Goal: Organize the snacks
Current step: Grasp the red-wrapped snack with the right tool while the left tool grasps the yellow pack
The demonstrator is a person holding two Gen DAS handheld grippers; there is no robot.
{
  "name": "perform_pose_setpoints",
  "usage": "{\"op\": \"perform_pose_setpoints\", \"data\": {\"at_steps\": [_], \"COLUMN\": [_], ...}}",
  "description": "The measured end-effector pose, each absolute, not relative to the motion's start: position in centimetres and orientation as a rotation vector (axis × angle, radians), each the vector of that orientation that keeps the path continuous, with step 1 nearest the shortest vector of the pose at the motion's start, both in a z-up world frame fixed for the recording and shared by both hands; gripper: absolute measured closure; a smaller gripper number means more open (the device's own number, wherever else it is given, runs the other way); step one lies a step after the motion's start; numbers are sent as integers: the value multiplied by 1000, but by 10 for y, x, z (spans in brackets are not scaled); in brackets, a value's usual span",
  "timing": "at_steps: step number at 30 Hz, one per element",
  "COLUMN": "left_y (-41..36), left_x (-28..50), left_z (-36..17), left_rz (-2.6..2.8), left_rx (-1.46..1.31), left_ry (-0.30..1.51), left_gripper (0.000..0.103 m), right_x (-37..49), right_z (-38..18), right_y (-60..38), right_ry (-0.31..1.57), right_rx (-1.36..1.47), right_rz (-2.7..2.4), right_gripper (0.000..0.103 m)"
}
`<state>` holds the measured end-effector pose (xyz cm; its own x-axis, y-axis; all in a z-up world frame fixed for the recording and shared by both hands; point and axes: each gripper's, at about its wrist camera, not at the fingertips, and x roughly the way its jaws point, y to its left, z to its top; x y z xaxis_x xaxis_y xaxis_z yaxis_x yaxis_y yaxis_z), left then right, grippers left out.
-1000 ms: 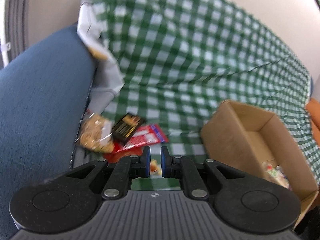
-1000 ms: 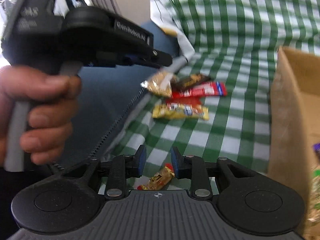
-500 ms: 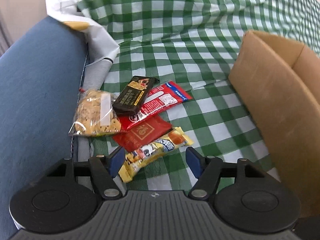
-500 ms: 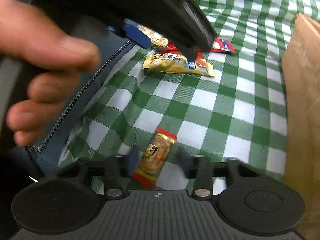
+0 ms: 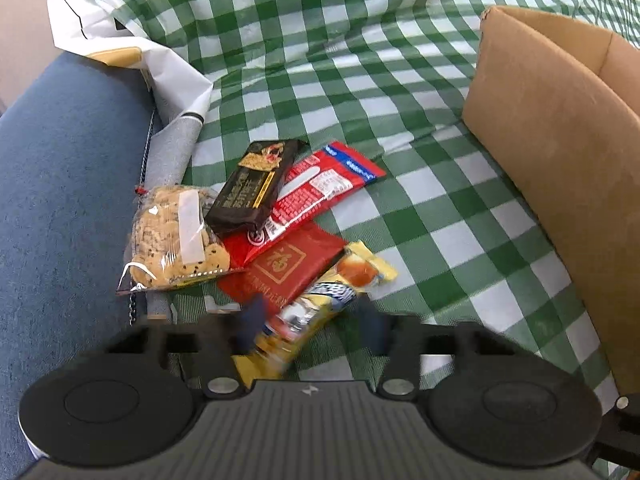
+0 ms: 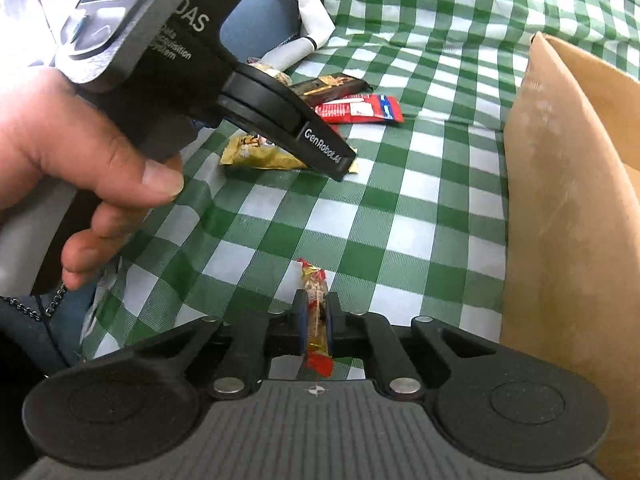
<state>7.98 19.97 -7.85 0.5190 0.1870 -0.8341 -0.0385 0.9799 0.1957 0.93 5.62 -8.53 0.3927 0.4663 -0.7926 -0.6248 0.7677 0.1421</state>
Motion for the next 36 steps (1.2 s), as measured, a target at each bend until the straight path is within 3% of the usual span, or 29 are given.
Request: {"op": "perform_pose_setpoints", "data": {"at_steps": [2,5,10,17,21,25,36], "left_y": [202,202,206,230,228,219,215], "left_x": [77,70,61,49,48,52,63], "left_z": [-76,-67,-57,-74,-78,-79,-87], "left_rz": [124,95,75,89,102,111,93], "left_rx": [137,88,-60,-346,-334,-291,-265], "left_ry": [1020,1010,1038,1195,1223,1240,1256], "left_gripper": [83,89,93,93,90,76,76], "right_x": [9,11,9,6,6,7,11], "right_z": [-85,-93,-100,-91,-92,-94,-97], "right_y": [57,60,57,44,36,35,39], "right_ry": [945,974,988,954,974,994,1005], "right_rx": [-183,-180,-209,-197,-191,-198,-202], "right_rz": [703,707,701,675,677,681,683], "right_gripper": [89,80,81,83,83,82,82]}}
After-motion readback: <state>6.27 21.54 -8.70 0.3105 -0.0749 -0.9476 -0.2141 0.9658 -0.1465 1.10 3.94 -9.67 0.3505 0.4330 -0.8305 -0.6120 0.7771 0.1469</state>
